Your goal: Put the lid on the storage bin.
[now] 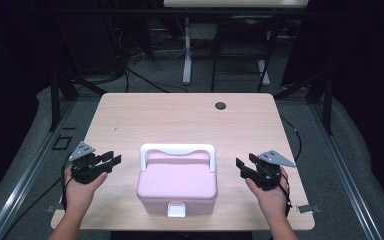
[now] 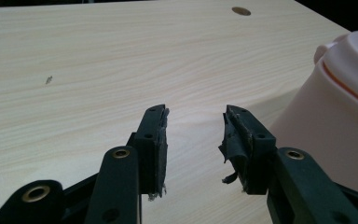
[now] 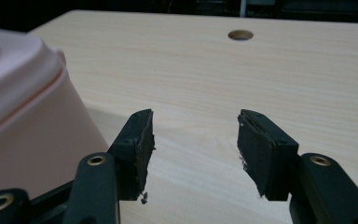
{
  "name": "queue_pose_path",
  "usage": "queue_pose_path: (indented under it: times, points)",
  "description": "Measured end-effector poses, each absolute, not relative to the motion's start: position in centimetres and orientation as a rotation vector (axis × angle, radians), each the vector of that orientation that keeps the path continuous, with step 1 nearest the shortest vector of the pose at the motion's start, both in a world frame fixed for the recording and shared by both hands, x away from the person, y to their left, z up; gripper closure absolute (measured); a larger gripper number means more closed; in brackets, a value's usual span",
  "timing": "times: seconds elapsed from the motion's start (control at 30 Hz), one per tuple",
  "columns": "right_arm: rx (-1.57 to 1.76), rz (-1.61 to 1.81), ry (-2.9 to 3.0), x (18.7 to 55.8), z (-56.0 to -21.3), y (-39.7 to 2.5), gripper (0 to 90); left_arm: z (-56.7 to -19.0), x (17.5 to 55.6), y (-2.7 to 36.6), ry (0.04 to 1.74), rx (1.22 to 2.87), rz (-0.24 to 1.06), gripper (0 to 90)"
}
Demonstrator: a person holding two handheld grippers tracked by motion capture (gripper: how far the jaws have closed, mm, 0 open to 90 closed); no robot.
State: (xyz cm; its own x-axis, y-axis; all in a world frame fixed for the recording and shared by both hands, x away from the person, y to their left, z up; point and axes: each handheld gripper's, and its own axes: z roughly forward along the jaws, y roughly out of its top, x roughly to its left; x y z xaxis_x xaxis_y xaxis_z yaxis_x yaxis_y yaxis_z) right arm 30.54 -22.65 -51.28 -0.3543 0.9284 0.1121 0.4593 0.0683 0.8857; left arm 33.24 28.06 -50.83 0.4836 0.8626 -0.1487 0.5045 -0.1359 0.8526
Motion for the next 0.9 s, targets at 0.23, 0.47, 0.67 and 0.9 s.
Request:
queue_pose_path:
  times: [0.23, 0.47, 0.67, 0.9]
  points:
    - [1.384, 1.218, 1.854, 30.1, -52.2, -22.5, 45.0, -52.1, 33.2, 27.8, 1.144, 1.846, 0.507, 58.1]
    - [1.388, 1.229, 1.833, 30.1, -52.3, -22.5, 45.0, -53.2, 33.2, 27.4, 1.154, 1.857, 0.459, 56.9]
    - [1.409, 1.218, 1.863, 30.4, -52.9, -22.7, 45.0, -53.5, 33.4, 27.3, 1.145, 1.869, 0.454, 55.1]
    - [1.391, 1.233, 1.863, 30.3, -52.9, -22.9, 45.3, -53.0, 33.2, 27.5, 1.149, 1.845, 0.483, 51.7]
